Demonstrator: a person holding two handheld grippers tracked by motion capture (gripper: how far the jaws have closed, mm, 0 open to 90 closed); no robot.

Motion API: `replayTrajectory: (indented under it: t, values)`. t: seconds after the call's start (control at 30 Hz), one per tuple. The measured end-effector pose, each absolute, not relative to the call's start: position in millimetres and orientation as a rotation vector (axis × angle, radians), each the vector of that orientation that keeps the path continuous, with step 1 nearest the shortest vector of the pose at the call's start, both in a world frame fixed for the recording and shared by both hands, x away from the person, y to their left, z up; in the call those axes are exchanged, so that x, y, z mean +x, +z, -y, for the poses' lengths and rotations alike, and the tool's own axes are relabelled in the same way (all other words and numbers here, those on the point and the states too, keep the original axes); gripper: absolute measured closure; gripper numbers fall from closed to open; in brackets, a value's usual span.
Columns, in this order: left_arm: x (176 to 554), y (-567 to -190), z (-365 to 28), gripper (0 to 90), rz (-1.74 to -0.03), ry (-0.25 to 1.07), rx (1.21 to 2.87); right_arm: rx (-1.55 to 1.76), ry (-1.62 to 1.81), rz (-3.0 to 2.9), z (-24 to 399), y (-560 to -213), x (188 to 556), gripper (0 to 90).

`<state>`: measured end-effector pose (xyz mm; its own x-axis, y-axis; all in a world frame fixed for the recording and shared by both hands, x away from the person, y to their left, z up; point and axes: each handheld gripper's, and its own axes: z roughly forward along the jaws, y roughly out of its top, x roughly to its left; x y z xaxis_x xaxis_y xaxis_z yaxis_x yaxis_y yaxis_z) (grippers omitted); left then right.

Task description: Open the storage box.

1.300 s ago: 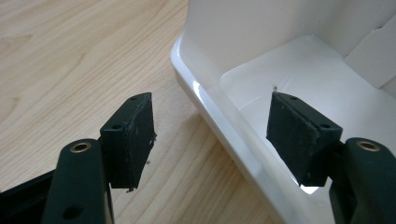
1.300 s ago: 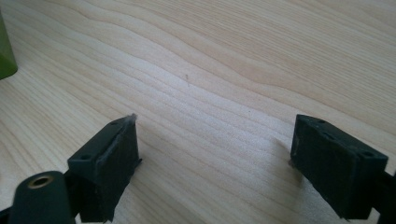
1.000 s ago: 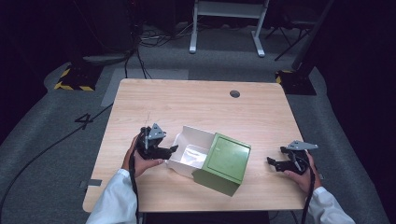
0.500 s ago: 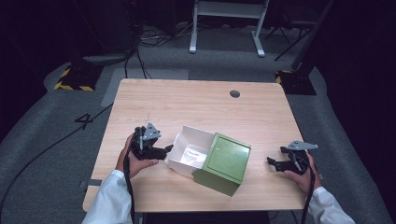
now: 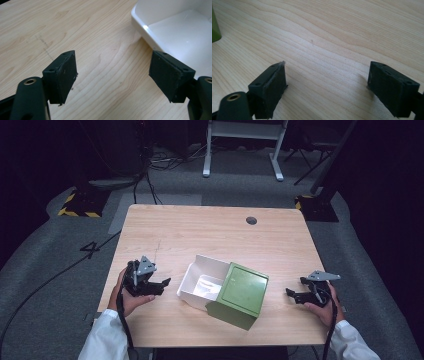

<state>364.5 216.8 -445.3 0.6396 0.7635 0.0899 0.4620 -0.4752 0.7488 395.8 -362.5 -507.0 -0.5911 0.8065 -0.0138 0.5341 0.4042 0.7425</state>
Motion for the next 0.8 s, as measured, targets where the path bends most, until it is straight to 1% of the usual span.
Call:
replayTrajectory:
  t: [0.43, 0.8]
  values:
    - [350.6, -462.7, -239.2, 22.3, -1.013, 0.579, 2.210, 1.154, 1.010, -2.294, 362.5, -507.1, 395.7, 15.1]
    - [342.3, -475.7, -253.9, 21.5, -1.049, 0.556, 2.212, 1.154, 1.010, -2.294, 362.5, -507.1, 395.8, 15.1]
